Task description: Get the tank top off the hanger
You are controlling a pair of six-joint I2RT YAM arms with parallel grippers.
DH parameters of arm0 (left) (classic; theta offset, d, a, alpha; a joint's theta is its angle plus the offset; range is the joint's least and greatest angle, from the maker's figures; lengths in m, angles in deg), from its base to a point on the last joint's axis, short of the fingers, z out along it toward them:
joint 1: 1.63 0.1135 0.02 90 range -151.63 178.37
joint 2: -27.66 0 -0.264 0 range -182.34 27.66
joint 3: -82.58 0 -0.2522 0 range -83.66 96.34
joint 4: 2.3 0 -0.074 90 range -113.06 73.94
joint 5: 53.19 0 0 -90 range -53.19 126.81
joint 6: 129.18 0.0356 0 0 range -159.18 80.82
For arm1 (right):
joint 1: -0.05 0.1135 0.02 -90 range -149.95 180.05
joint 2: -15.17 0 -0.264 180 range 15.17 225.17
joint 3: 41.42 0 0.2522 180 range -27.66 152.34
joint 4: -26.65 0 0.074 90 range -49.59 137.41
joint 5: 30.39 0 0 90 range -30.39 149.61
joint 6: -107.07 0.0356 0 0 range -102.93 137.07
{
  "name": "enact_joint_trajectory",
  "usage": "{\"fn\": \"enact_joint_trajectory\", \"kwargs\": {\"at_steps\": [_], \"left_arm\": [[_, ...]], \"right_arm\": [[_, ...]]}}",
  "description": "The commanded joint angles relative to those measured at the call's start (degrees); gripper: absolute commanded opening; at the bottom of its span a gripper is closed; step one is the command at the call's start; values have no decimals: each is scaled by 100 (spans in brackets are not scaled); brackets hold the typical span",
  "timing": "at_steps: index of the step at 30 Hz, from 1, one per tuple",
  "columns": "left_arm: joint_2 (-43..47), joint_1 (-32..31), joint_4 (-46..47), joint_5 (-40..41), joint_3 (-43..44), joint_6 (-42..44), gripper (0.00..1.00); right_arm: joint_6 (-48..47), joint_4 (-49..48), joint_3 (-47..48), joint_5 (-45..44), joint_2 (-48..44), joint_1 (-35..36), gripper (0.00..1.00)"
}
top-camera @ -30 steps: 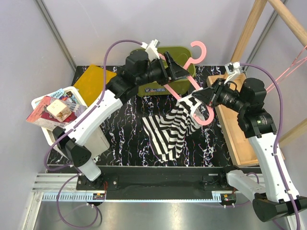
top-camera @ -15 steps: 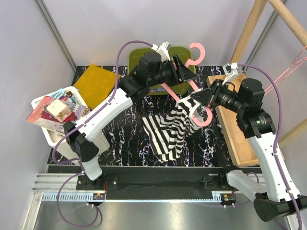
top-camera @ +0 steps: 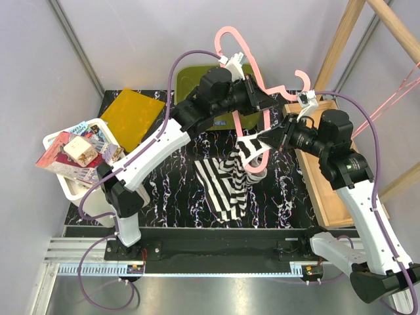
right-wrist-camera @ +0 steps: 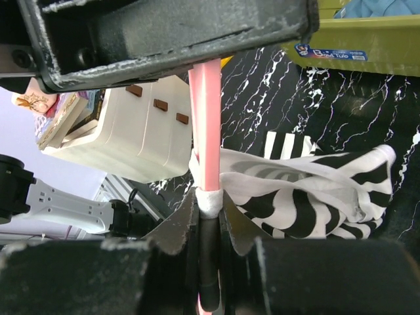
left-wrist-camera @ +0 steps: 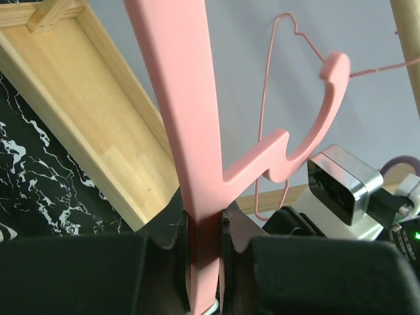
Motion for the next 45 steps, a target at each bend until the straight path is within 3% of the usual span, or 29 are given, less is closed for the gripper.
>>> {"fn": "enact_joint_trajectory", "kwargs": {"at_steps": [1,9,12,15,16,20,23,28,32,37,41,45], "left_arm": [[20,121,-58,524,248,765,0],[11,130,-102,524,476,1117,0],[64,121,-111,611,503,1433,0],[143,121,-120,725,485,1740,0],[178,138,-120,761,485,1820,0],[257,209,-102,858,494,2137,0],[327,375,-50,753,468,2164,0],[495,621,179,428,406,2024,0],[618,955,828,-676,-14,988,0],[627,1097,2006,-1891,-323,-59,0],[635,1088,3050,-3015,-691,-648,0],[618,1088,4656,-3659,-1070,-1542,0]], "right_arm": [[-170,-78,106,-72,-108,74,0],[-188,-51,62,-187,41,83,0],[-196,-34,36,-240,68,91,11],[-214,45,27,-336,85,100,27],[-205,63,53,-441,94,91,39],[-328,370,211,-898,103,100,69],[-398,598,317,-1250,33,91,82],[-390,739,457,-1277,-73,91,88],[-346,810,581,-935,-99,91,88],[-127,801,853,93,-82,91,81],[-47,810,1046,638,-152,91,82],[-56,757,1283,1226,-187,91,82]]}}
